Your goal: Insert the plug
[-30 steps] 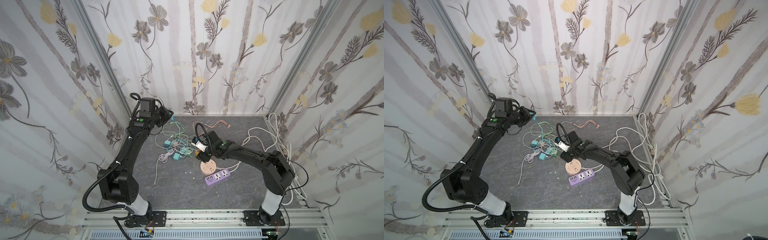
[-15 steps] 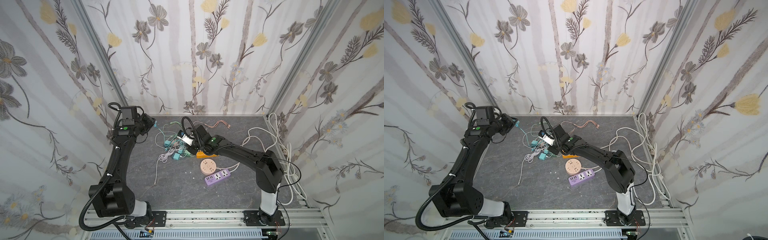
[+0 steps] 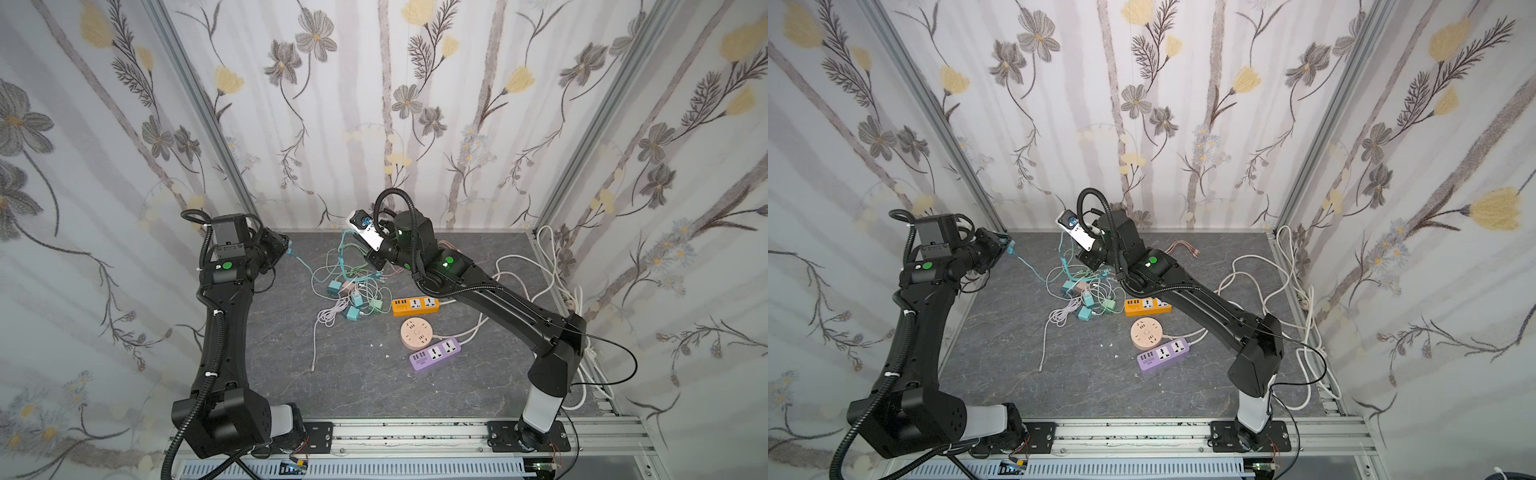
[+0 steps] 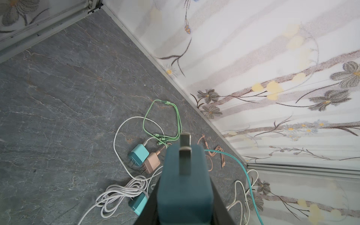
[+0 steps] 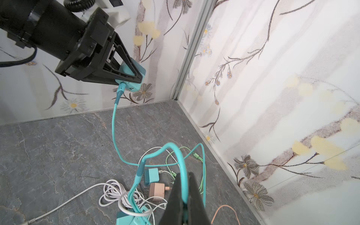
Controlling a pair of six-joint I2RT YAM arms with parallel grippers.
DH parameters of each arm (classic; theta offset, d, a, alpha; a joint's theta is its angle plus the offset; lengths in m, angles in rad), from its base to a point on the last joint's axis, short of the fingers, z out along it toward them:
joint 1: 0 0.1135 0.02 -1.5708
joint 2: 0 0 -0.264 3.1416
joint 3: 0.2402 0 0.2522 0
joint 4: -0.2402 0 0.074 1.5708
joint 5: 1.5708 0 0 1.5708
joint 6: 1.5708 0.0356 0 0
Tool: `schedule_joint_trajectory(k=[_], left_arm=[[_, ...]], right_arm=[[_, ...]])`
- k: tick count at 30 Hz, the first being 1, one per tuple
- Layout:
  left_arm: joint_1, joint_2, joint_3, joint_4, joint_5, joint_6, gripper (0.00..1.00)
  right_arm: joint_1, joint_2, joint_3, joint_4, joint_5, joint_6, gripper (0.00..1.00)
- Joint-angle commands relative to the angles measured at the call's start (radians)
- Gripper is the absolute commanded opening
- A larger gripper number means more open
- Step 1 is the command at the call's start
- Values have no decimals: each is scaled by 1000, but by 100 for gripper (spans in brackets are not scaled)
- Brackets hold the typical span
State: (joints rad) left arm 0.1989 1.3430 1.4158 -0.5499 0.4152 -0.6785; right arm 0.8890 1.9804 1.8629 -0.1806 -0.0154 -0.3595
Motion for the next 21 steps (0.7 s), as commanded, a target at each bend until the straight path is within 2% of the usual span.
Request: schedule_joint_trajectory(k=[1, 3, 5, 14, 21], left_arm=[[1, 13, -4, 35, 48, -10, 0], [-1, 18, 0, 33, 59, -10, 0], [-1, 21, 0, 34, 71, -7, 0], [-79, 30, 9, 32, 66, -3, 0], [-264, 74, 31, 44, -63, -20, 0]], right_arm=[[-24, -57, -85, 86, -64, 94, 0], [-67, -118, -160, 218, -160, 217, 0], [-100, -144, -159, 227, -190, 287, 0], [-241, -313, -335, 385, -259, 441, 0], [-348, -453, -490, 460, -280, 503, 0]])
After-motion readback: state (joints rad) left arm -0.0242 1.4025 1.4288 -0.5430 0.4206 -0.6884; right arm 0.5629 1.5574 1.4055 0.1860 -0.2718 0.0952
